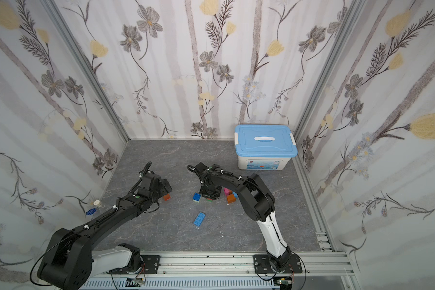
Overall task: Assemble the letter h with lego
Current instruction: Assemble the lego brick with the lego brick, then move the lego brick at the center of the board.
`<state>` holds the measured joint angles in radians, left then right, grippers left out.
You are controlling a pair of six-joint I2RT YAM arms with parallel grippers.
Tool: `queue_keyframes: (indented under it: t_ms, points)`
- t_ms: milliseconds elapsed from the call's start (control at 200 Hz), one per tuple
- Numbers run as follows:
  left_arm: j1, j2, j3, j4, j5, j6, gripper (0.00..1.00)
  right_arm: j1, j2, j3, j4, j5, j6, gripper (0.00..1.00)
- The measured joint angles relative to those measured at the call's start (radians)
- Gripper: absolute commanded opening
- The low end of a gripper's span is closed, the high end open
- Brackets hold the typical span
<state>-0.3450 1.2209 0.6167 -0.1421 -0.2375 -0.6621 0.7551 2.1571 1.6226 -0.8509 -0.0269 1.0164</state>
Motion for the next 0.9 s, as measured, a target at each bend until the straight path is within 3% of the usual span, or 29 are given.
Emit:
queue_keyframes:
  t_ms: [90,260,360,619,899]
  points:
    - [-0.001,0.016,0.005,-0.006,0.007,0.001,0.99,-0.010,-0.002,0.011,-0.043,0.007,-0.024,0.55]
    - [-0.006,0.095,0.046,-0.029,0.041,0.002,0.95,-0.018,-0.037,0.024,-0.091,0.006,-0.069,0.59]
    - [-0.014,0.127,0.067,-0.055,0.066,-0.008,0.94,-0.019,-0.079,0.026,-0.100,0.004,-0.092,0.71]
    - [-0.041,0.229,0.138,-0.104,0.079,-0.034,0.82,-0.023,-0.228,-0.050,-0.115,0.017,-0.152,0.75]
    - [-0.060,0.348,0.184,-0.143,0.053,-0.048,0.64,-0.023,-0.296,-0.175,-0.090,0.023,-0.188,0.72]
